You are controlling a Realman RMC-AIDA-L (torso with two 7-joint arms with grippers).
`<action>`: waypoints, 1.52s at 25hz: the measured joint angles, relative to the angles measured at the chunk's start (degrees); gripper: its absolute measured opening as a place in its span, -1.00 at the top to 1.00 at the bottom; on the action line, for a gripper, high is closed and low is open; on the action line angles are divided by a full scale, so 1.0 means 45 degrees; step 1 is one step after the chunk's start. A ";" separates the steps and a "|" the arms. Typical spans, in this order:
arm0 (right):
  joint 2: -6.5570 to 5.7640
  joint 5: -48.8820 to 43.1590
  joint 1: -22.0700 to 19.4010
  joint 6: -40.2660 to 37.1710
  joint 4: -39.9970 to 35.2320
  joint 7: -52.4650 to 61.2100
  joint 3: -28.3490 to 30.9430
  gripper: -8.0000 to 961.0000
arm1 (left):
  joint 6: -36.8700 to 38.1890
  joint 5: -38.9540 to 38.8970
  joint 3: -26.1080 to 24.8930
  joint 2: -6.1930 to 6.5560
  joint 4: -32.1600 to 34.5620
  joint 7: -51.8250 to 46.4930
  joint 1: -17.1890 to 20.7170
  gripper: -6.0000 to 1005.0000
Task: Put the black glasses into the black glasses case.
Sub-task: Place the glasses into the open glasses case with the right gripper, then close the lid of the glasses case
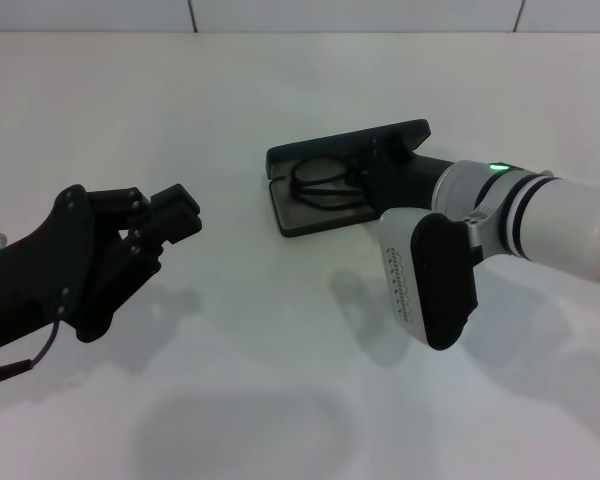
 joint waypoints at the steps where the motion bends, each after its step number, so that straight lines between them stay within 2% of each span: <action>1: -0.0001 0.0012 -0.0010 0.0024 -0.0036 0.0000 -0.0061 0.58 | 0.0000 0.0000 0.0000 0.0000 0.0000 0.0002 0.0000 0.83; 17: -0.0001 0.0122 -0.0331 0.0209 -0.0423 -0.0032 -0.0403 0.58 | 0.0000 -0.0012 -0.0001 0.0027 0.0001 0.0019 0.0036 0.82; 25: -0.0001 0.0517 -0.1560 0.0267 -0.1272 -0.0015 -0.0248 0.58 | 0.0001 -0.0107 -0.0037 0.0062 0.0001 0.0019 0.0024 0.82; 29: -0.0002 0.2571 -0.2369 0.0319 -0.2312 -0.0002 -0.0027 0.58 | 0.0002 -0.0136 -0.0688 0.0070 0.0001 -0.0040 0.0011 0.82; 32: -0.0039 0.4941 -0.3004 -0.0008 -0.3354 0.0025 0.0281 0.58 | 0.0000 -0.0138 -0.1696 0.0050 0.0003 -0.0254 -0.0104 0.82; 35: -0.0096 0.7274 -0.3562 -0.0857 -0.4360 0.0036 0.0678 0.58 | -0.0026 -0.0129 -0.2640 0.0156 0.0094 -0.0667 -0.0357 0.82; 38: -0.0126 0.8770 -0.4195 -0.2766 -0.5106 0.0039 0.1724 0.58 | -0.0419 0.0096 -0.3016 0.0361 0.0160 -0.1138 -0.1217 0.82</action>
